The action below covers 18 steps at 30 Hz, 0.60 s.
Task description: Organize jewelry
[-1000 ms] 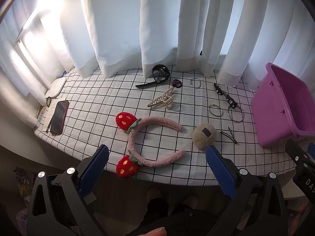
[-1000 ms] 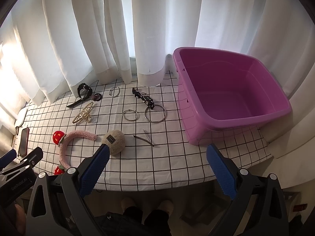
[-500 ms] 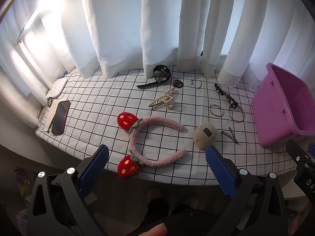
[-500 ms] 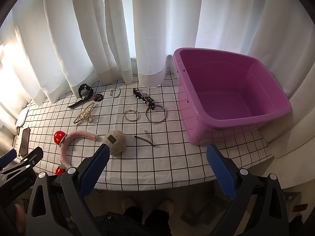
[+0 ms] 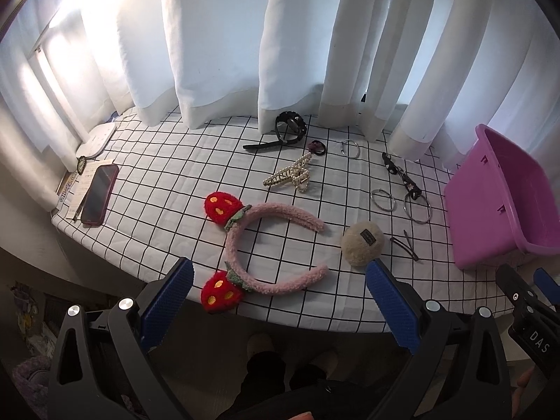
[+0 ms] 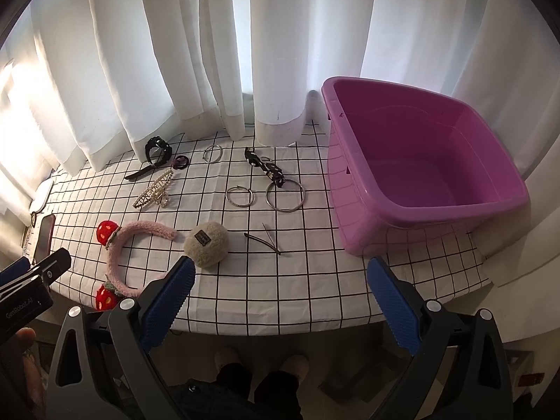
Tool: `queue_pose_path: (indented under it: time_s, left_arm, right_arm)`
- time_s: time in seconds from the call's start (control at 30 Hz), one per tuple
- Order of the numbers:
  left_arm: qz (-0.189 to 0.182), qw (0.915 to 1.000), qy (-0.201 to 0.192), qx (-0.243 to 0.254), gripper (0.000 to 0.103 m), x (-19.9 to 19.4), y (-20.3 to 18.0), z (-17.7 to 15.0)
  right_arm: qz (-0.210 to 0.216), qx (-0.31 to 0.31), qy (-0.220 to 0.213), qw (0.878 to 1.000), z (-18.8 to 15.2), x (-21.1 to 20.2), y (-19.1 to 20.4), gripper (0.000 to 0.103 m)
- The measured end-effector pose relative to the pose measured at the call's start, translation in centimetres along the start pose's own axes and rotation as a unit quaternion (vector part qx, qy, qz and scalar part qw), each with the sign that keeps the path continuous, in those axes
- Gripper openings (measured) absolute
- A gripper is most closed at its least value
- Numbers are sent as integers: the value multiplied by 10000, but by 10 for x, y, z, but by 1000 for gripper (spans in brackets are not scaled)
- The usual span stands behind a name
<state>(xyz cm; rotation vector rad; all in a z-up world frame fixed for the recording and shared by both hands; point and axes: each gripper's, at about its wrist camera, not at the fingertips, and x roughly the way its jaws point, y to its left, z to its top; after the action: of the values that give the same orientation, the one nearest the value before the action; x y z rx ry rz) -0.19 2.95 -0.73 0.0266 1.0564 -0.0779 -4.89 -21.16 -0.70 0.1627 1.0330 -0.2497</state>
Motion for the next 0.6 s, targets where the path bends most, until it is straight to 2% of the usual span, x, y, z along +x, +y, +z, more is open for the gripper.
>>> queue_pose_path:
  time_s: [0.2, 0.33, 0.6]
  left_arm:
    - [139, 9989, 215, -381, 97, 32, 34, -18]
    - [275, 9970, 481, -540, 97, 63, 57, -38]
    - [465, 9967, 365, -558, 97, 113, 76, -46]
  right_arm:
    - [236, -416, 104, 9988, -19, 27, 13, 94]
    - [553, -357, 367, 9972, -34, 56, 9, 94]
    - [616, -298, 570, 9960, -48, 125, 0, 94]
